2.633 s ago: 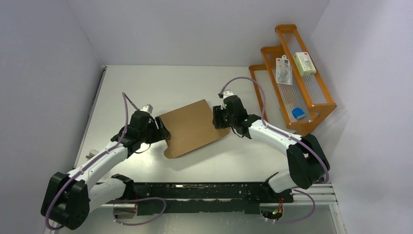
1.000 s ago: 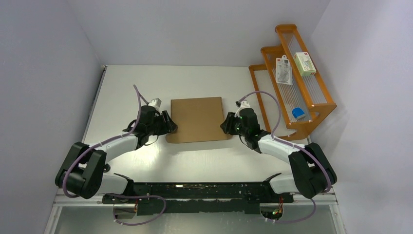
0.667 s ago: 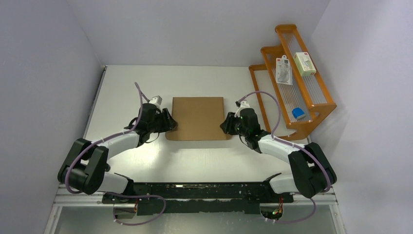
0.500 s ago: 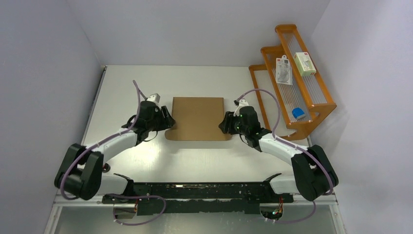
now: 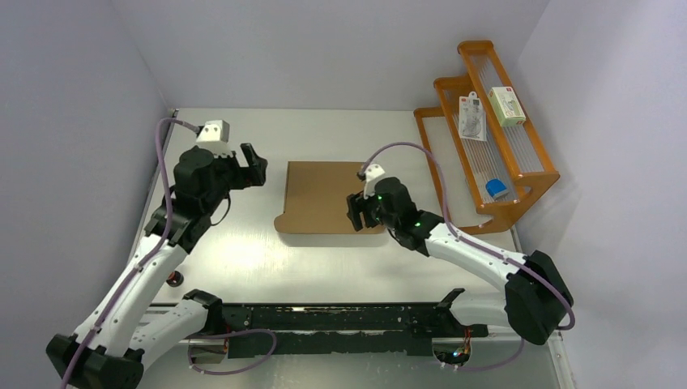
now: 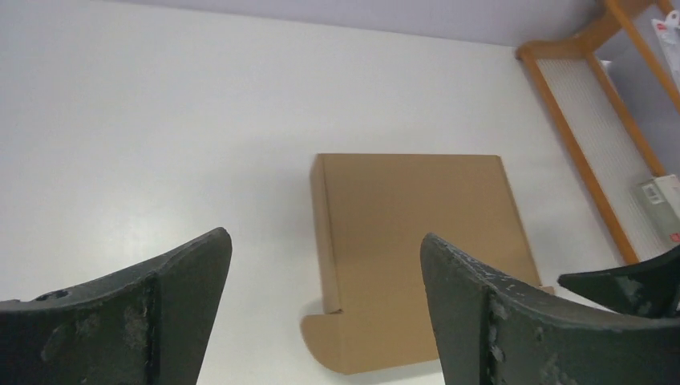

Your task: Fold the paper box

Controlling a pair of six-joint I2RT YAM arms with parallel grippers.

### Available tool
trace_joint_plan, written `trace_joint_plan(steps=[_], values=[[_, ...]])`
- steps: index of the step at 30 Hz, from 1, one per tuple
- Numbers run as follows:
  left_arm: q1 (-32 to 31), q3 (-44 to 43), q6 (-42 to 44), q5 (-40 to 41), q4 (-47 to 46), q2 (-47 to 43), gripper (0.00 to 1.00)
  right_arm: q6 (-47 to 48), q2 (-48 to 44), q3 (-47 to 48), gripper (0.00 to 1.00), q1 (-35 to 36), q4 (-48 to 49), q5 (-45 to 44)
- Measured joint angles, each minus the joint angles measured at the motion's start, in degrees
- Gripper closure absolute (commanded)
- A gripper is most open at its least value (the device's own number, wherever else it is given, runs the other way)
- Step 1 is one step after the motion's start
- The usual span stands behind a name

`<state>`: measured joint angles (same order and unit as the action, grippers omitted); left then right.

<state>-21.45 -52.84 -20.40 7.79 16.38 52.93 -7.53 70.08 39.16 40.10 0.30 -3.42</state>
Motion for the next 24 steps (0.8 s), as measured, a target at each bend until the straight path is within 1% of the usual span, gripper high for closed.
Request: trace_joint_plan(steps=[2,5,9,14,17,20,22,24], values=[[0.0,-0.5,3.1,1.5,0.5,-1.7,0.03,2.4,1.3,2.0,0.26,2.8,-2.2,-1.0],[0.0,0.1,7.9,4.7,1.8,-4.1,0.03,6.5,3.9,5.0,0.25,7.7,-4.9,-3.3],[0.0,3.8,10.9,7.6,2.0,-8.4,0.03,12.3,7.1,7.8,0.25,15.9,-8.1,-8.3],[0.0,7.5,11.9,11.6,2.9,-13.9,0.03,18.8,11.1,9.0,0.26,25.0,-11.0,-16.5],[0.1,7.5,11.8,14.1,3.2,-14.9,0.03,22.3,14.3,9.6,0.27,29.7,-10.6,-22.6],[0.3,7.6,11.6,15.7,3.3,-15.4,0.03,26.5,18.3,9.6,0.27,34.0,-7.8,-29.4],[0.5,7.6,11.6,16.5,3.4,-15.8,0.03,30.1,21.6,9.5,0.28,35.5,-4.7,-34.0],[0.7,7.6,11.6,16.8,3.6,-16.0,0.03,32.2,23.2,9.2,0.29,35.8,-2.5,-36.5]])
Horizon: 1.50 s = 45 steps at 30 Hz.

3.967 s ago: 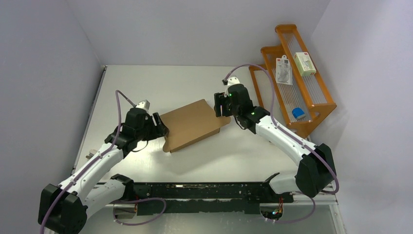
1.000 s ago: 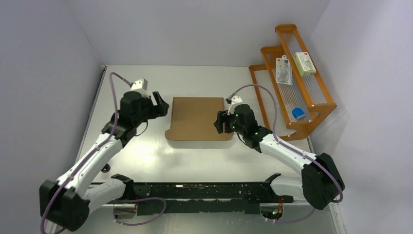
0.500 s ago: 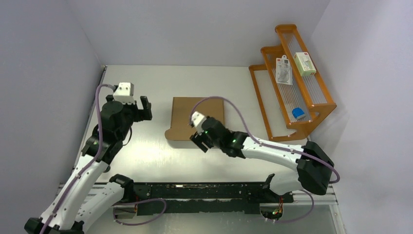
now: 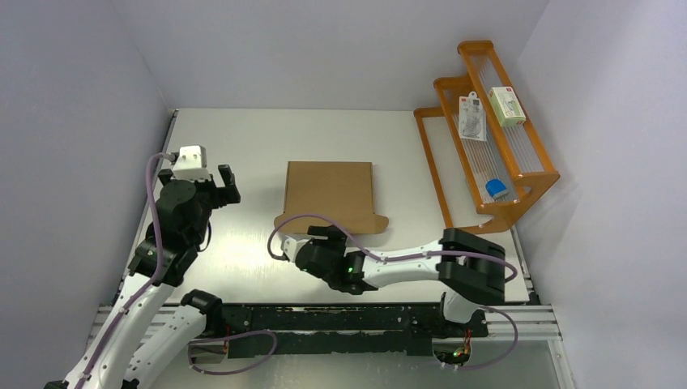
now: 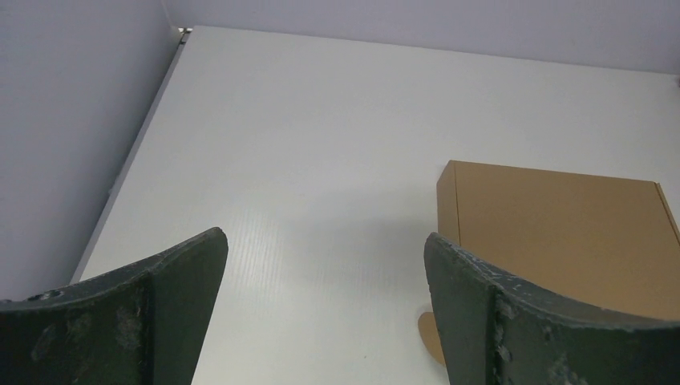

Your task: Fold the paper box

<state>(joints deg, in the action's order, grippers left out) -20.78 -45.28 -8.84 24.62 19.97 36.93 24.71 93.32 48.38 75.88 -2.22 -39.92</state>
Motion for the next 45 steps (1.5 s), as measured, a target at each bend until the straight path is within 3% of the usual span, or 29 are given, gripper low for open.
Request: trace_joint_plan(steps=[5,14,18,21,24,27,32,45], values=[[0.5,0.0,-0.2,0.7,0.1,-0.7,0.03,7.6,6.6,-1.3,0.31,0.0,9.7,-7.9],[1.1,0.0,-0.9,1.4,0.1,-1.1,0.03,18.9,14.0,-5.6,0.45,0.0,27.3,-13.9],[1.2,0.0,-1.0,1.4,0.1,-1.1,0.03,23.2,15.7,-6.2,0.74,-0.4,34.4,-14.8],[1.3,0.0,-1.0,1.6,0.2,-1.1,0.03,24.8,15.7,-6.3,0.89,-1.1,37.3,-14.8],[1.5,0.0,-1.0,1.8,0.2,-1.1,0.03,26.0,15.7,-5.8,1.0,-1.4,38.4,-15.0],[1.6,0.0,-1.0,1.8,0.2,-1.1,0.03,27.1,15.6,-5.2,1.0,-1.6,39.0,-15.4],[1.8,0.0,-1.0,1.8,0.2,-1.1,0.03,26.4,12.9,-4.8,1.0,-1.6,35.0,-14.7],[2.5,-1.5,-1.0,-0.5,1.6,-0.1,0.04,13.1,-0.6,12.3,1.0,-3.0,3.0,-1.0]])
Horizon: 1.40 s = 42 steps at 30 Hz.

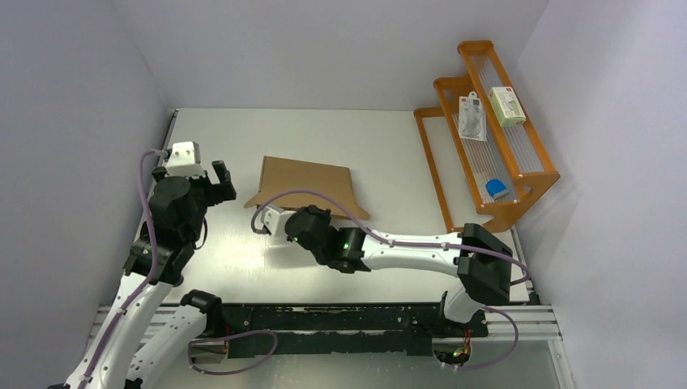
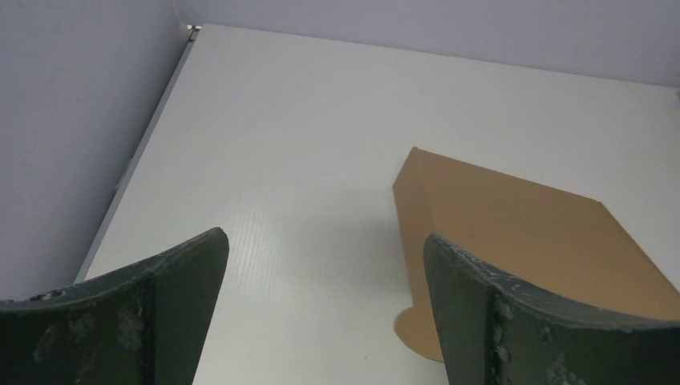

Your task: Fold the paper box

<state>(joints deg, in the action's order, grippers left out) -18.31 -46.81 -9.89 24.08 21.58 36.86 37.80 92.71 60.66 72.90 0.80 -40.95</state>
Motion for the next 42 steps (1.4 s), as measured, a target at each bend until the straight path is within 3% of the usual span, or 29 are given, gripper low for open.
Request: trace_joint_plan(steps=[12,22,32,42], values=[[0.0,-11.0,0.1,-4.2,5.7,0.9,0.03,-7.5,-0.4,22.0,1.0,-8.0,-31.1,18.0],[0.1,-13.8,0.7,-12.1,8.5,3.1,0.03,-8.0,0.3,35.3,1.0,-20.5,-46.1,36.1],[0.1,-13.6,1.1,-19.0,8.9,7.6,0.03,-3.9,8.8,47.8,0.95,-29.1,-51.5,48.3],[0.1,-13.2,1.3,-19.4,9.8,10.8,0.03,-1.5,17.3,54.6,0.84,-30.4,-51.8,52.0]])
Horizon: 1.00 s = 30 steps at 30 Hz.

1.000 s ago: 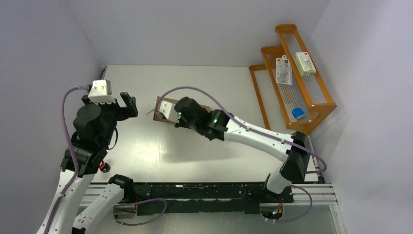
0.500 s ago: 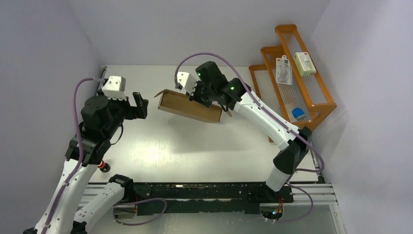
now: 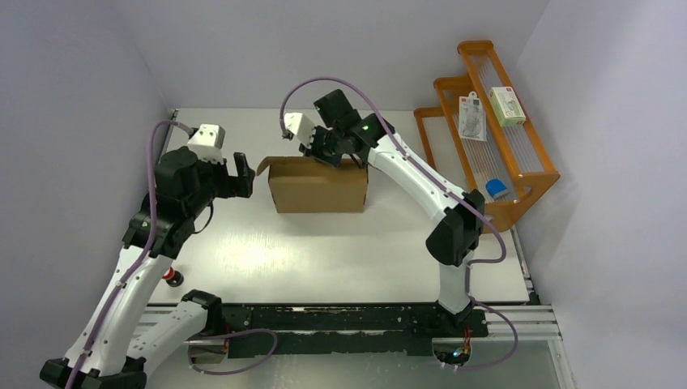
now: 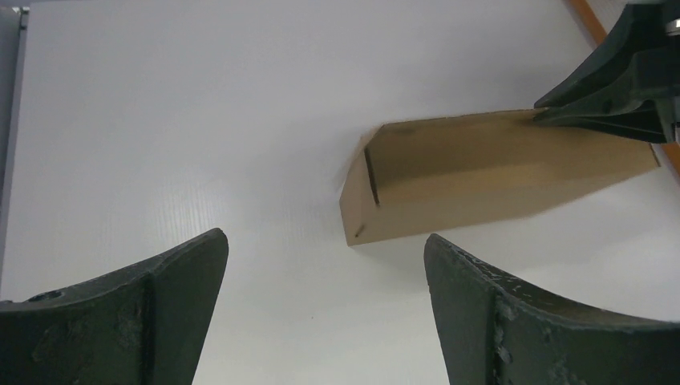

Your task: Fold the paper box

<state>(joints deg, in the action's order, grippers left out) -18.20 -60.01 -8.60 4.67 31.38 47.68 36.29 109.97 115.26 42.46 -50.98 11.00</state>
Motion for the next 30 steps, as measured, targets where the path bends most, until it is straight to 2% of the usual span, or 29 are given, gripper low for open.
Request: trace_joint_plan(steps=[6,11,20,24,30], values=[[0.0,2.6,-0.3,0.0,-0.1,1.9,0.04,-0.6,3.9,0.3,0.71,-0.1,-2.9,-0.3],[0.0,3.7,-0.5,-0.2,-0.2,4.3,0.04,-2.4,3.3,0.3,0.58,-0.1,-2.5,-1.4],[0.0,3.6,-0.2,-0.2,-1.7,6.4,0.03,-9.7,-7.0,-8.8,0.37,-0.1,4.8,-7.7],[0.1,3.2,0.6,-0.2,-3.0,9.6,0.04,-15.8,-15.7,-17.4,0.35,-0.1,10.5,-13.7],[2.5,-0.9,2.6,-2.9,-3.3,16.3,0.05,-26.1,-29.9,-30.9,0.39,-0.2,16.0,-21.2]])
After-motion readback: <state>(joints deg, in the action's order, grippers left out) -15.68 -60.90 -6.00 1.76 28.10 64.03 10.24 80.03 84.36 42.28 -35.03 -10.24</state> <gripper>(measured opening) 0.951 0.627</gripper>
